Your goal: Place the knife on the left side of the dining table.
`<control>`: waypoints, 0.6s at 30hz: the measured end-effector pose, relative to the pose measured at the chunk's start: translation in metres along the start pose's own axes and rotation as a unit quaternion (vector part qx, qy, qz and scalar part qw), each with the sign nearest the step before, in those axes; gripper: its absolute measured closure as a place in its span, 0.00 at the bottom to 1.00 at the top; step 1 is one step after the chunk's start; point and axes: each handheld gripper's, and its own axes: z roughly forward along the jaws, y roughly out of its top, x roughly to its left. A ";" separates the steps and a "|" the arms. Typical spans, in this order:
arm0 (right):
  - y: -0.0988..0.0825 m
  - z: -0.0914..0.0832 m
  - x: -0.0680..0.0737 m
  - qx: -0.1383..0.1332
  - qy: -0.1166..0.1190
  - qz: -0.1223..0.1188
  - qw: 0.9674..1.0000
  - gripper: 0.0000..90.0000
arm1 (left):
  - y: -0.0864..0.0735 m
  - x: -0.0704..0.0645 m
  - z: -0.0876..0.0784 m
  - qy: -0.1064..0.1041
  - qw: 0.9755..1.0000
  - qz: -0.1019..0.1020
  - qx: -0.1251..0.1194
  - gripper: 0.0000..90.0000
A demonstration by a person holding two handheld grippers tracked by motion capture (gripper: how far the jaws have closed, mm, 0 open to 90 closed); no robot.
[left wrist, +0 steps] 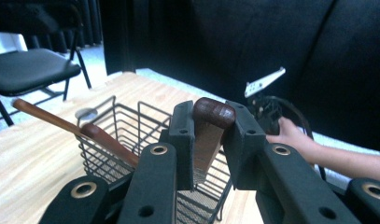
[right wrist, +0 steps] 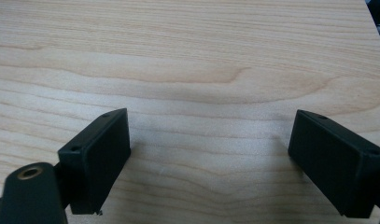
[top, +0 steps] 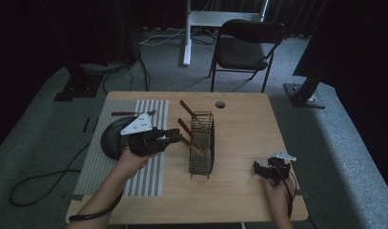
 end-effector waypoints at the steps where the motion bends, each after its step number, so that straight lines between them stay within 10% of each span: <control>1: 0.000 0.000 0.000 0.000 0.000 0.000 1.000 0.13 | 0.001 0.000 -0.002 0.000 1.000 0.000 -0.002 0.84; 18: 0.000 0.000 0.000 -0.001 0.000 0.000 1.000 0.13 | 0.005 0.002 -0.063 0.040 0.999 0.006 -0.032 0.84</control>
